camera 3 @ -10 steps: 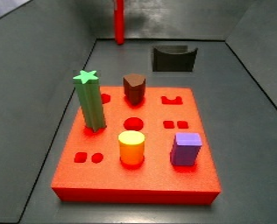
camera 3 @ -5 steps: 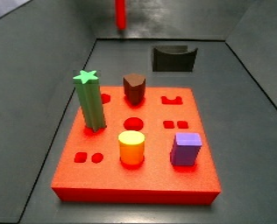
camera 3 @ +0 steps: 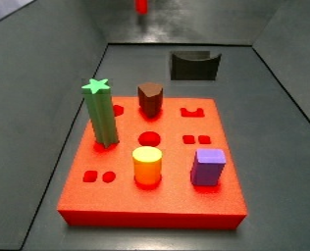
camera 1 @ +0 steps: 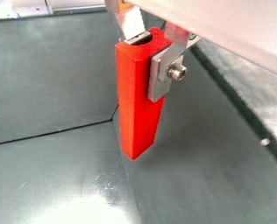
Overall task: Pick up the arch object. Move up. Move to above the board. Insert the arch object.
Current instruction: Move to above the board.
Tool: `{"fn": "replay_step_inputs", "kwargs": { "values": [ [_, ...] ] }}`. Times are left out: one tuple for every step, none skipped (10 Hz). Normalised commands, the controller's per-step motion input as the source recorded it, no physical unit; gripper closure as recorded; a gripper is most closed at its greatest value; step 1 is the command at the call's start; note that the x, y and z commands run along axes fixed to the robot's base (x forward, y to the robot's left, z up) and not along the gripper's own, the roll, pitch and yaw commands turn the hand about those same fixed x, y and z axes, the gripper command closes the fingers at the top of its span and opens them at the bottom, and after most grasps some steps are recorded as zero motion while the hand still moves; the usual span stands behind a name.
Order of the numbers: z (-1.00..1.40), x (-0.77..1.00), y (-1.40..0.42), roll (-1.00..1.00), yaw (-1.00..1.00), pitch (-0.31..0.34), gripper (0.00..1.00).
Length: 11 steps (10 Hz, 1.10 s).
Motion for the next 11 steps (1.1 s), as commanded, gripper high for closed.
{"fn": "replay_step_inputs", "kwargs": {
  "values": [
    [0.74, 0.06, 0.09, 0.03, 0.03, 0.088, 1.00],
    [0.63, 0.04, 0.07, 0.03, 0.02, 0.091, 1.00],
    [0.38, 0.01, 0.03, 0.04, 0.01, 0.093, 1.00],
    [0.27, 0.00, 0.02, 0.04, 0.02, 0.095, 1.00],
    [0.08, 0.06, -1.00, -0.03, -1.00, 0.141, 1.00],
    [0.06, 0.06, -1.00, -0.02, -1.00, 0.135, 1.00],
    [0.07, 0.05, -1.00, -0.01, -1.00, 0.118, 1.00],
    [0.07, 0.05, -1.00, -0.03, -1.00, 0.110, 1.00],
    [0.07, 0.06, -1.00, -0.03, -1.00, 0.133, 1.00],
    [0.07, 0.05, -1.00, -0.04, -0.80, 0.135, 1.00],
    [0.07, 0.05, -1.00, -0.03, -0.55, 0.097, 1.00]
  ]
}}
